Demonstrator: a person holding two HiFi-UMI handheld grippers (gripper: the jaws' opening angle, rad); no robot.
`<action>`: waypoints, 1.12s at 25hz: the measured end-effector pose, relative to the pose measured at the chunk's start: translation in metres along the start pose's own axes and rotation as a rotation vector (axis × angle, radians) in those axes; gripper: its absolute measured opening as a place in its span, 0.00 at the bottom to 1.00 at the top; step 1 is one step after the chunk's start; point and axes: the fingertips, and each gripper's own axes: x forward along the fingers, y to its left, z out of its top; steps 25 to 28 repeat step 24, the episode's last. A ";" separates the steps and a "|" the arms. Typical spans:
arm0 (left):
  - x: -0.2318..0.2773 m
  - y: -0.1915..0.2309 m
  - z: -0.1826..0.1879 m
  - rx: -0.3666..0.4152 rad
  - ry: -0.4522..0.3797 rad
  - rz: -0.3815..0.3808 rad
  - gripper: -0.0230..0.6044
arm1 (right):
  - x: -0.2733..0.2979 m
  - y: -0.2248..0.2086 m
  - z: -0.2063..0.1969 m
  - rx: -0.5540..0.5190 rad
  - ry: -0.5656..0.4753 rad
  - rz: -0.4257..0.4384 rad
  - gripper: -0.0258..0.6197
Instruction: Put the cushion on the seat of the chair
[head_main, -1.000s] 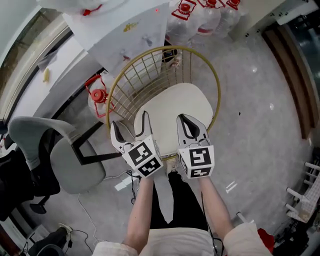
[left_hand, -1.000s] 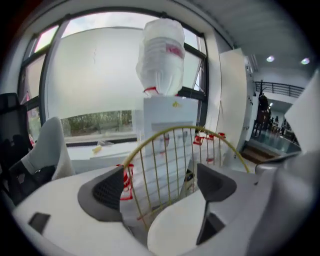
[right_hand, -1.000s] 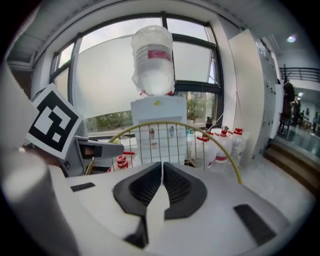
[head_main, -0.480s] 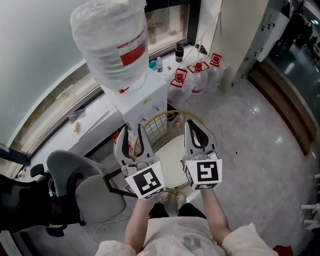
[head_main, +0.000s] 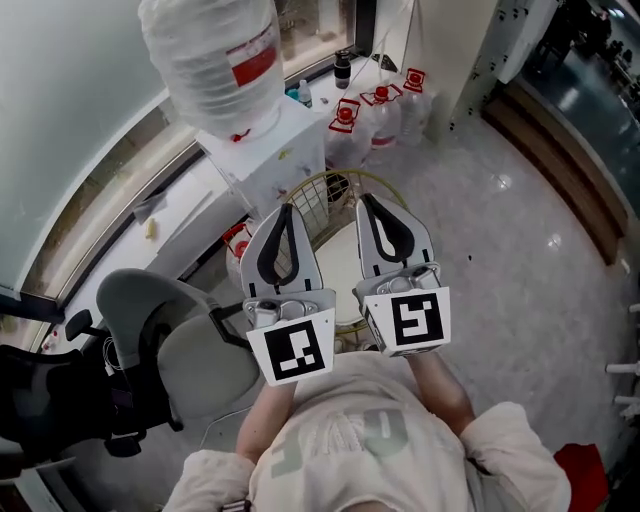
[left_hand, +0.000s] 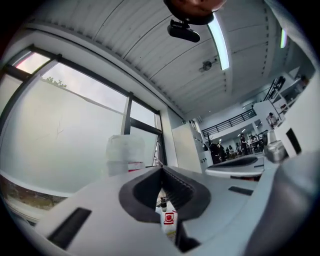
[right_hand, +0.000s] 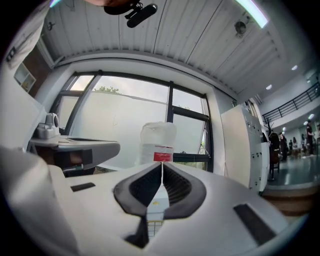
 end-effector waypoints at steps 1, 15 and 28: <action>-0.001 -0.002 0.001 0.000 -0.002 -0.011 0.06 | -0.002 0.001 -0.001 -0.004 0.004 -0.004 0.07; 0.001 0.002 -0.007 -0.031 0.022 -0.051 0.06 | -0.011 -0.003 -0.008 0.001 0.031 -0.042 0.07; 0.004 0.009 -0.017 -0.065 0.039 -0.063 0.06 | -0.009 0.005 -0.006 -0.026 0.036 -0.031 0.07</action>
